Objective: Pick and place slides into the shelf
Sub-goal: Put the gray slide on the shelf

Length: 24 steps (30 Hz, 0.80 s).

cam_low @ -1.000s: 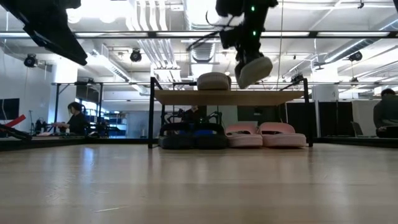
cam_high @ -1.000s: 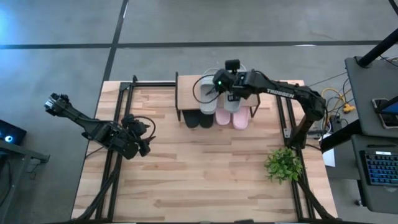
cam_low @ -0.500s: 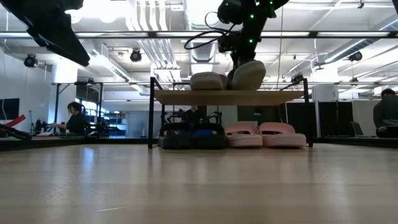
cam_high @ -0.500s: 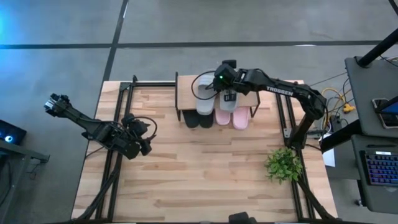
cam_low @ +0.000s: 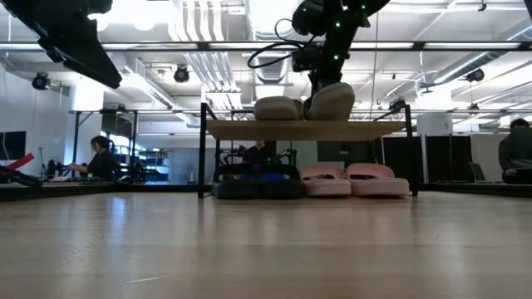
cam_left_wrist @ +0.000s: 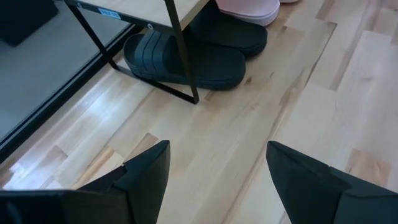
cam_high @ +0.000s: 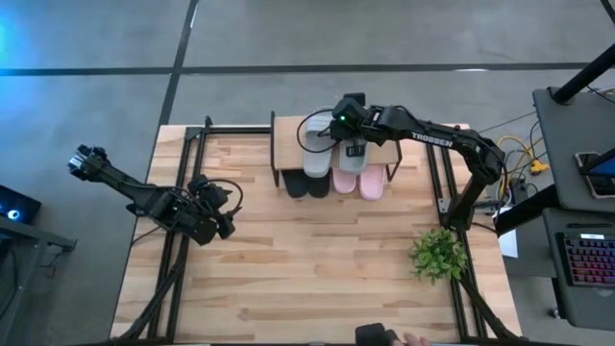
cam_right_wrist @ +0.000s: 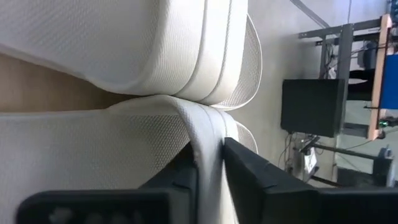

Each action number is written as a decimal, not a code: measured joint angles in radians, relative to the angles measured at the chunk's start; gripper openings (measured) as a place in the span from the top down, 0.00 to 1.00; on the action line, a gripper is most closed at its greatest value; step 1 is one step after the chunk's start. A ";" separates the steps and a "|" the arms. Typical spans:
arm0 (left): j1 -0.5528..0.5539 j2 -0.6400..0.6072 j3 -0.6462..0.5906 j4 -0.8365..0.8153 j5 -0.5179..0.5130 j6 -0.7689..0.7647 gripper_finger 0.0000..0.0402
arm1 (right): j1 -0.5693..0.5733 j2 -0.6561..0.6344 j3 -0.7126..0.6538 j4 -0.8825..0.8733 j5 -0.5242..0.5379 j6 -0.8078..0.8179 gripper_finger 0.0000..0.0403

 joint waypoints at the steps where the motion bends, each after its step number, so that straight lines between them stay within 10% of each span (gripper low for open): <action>1: 0.000 0.000 0.000 0.000 0.000 0.000 0.37 | -0.002 0.000 -0.001 -0.001 -0.003 0.006 0.82; 11: 0.000 0.000 0.000 -0.003 0.000 0.001 0.37 | 0.000 -0.007 0.007 -0.093 0.000 0.035 0.59; 24: 0.000 0.000 0.000 -0.004 0.001 0.001 0.37 | 0.044 -0.086 0.009 -0.235 -0.001 0.197 0.57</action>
